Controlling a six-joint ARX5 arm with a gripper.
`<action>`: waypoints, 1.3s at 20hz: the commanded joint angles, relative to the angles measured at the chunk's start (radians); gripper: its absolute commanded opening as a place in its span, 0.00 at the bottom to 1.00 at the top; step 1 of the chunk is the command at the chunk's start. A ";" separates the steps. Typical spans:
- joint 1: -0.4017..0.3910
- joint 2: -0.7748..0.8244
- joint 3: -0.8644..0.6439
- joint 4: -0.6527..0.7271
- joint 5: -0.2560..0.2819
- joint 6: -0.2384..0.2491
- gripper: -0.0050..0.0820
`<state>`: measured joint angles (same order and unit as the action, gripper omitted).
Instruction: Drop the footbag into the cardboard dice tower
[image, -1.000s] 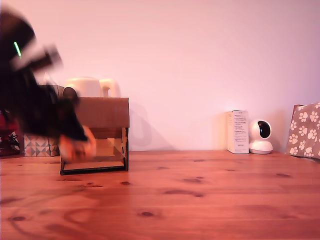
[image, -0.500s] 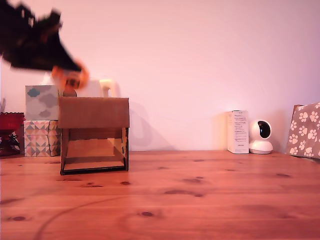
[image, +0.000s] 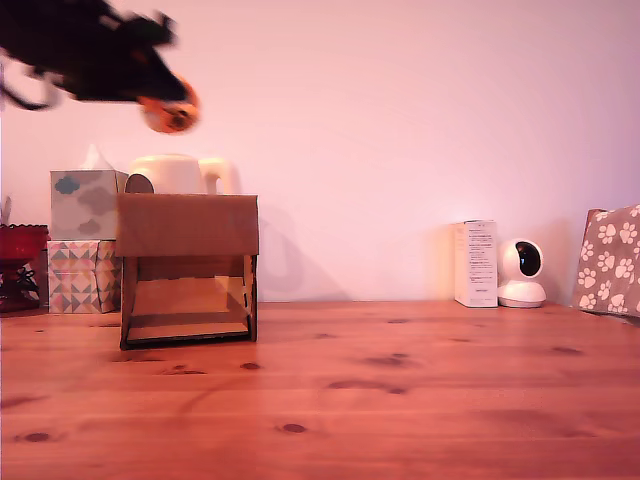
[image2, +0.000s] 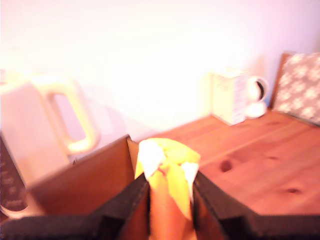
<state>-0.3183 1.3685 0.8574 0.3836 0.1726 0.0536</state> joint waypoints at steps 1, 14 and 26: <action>0.011 0.066 0.081 -0.047 -0.003 0.008 0.24; 0.096 0.434 0.532 -0.397 0.033 0.008 0.25; 0.089 0.336 0.586 -0.588 0.032 0.034 0.74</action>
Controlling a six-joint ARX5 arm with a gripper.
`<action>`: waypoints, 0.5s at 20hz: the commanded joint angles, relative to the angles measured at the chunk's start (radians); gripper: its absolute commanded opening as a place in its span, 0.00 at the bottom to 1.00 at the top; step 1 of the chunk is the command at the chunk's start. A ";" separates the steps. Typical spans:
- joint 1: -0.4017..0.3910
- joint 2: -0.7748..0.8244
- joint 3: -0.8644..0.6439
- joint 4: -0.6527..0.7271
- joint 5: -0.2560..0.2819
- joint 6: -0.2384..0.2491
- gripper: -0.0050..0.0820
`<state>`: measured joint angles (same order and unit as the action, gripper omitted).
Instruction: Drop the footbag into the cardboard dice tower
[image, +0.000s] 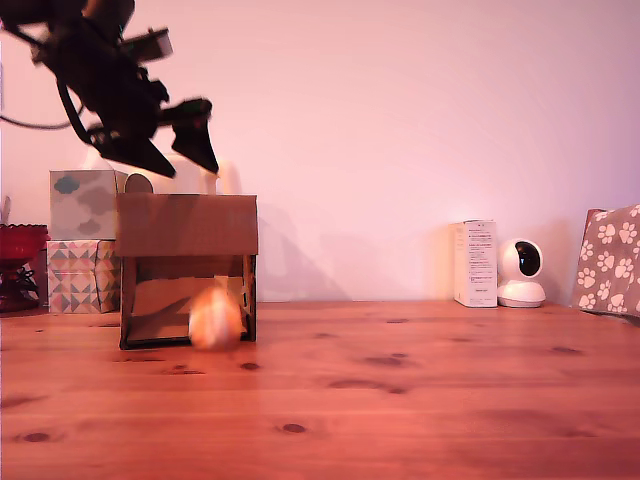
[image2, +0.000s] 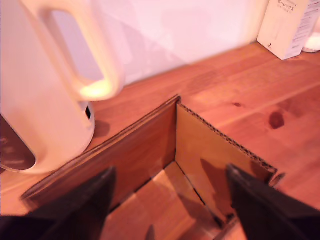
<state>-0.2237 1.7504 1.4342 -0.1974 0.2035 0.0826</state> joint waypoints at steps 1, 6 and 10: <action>-0.010 -0.071 0.009 -0.042 0.001 0.004 0.61; -0.031 -0.162 0.005 -0.218 0.066 0.006 0.03; -0.041 -0.282 -0.167 -0.116 0.080 0.020 0.03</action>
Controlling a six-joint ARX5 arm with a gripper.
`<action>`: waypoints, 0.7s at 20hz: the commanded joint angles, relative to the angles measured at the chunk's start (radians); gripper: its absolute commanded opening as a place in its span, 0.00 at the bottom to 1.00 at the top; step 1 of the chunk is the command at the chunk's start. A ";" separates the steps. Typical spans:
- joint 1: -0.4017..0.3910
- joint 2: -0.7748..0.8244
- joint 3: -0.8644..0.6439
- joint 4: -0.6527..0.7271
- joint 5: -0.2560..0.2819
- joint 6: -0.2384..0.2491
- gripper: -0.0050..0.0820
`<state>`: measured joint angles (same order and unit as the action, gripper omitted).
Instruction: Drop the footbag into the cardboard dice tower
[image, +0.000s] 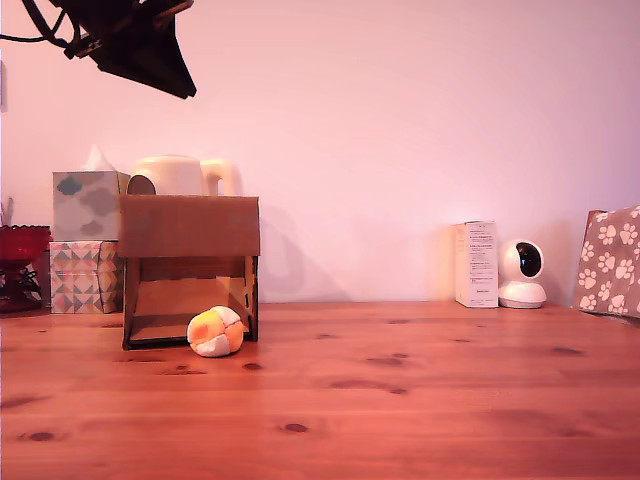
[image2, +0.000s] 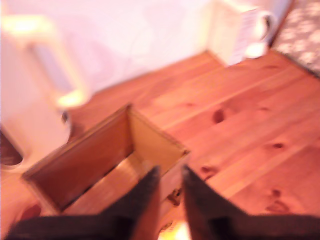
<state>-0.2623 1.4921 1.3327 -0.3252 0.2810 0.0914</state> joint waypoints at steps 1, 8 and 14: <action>-0.003 -0.078 -0.142 0.064 0.003 0.008 0.03; 0.001 -0.384 -0.521 0.252 0.037 0.001 0.03; 0.008 -0.555 -0.713 0.274 0.040 -0.034 0.03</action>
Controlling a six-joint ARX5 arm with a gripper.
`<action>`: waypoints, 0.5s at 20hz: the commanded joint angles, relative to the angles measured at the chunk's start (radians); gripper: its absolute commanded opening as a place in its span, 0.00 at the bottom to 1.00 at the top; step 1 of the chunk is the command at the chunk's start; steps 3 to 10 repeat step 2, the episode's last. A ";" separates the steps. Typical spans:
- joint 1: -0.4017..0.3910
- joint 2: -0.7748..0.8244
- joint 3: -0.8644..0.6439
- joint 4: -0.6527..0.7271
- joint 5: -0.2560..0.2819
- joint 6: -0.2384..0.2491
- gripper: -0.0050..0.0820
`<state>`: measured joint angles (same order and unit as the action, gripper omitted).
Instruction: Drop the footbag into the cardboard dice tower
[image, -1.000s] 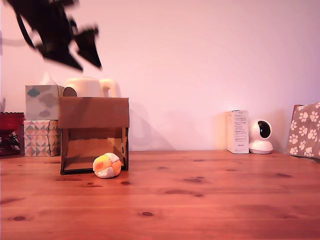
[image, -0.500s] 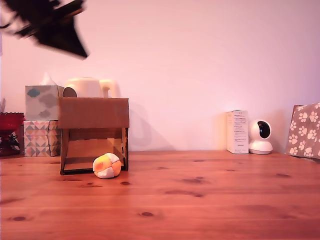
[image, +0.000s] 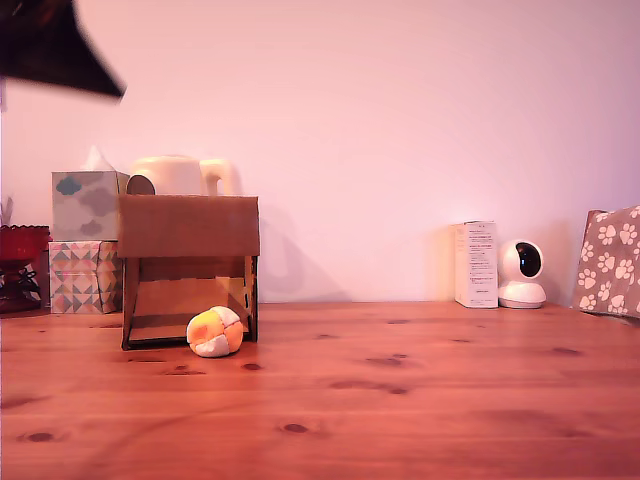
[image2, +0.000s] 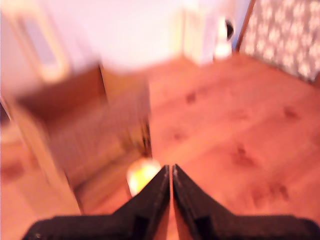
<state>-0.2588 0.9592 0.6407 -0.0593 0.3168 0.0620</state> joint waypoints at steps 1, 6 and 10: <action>0.010 -0.054 -0.055 0.010 0.004 -0.010 0.03; 0.014 -0.087 -0.087 0.014 0.003 -0.018 0.03; 0.014 -0.087 -0.087 0.014 0.003 -0.018 0.03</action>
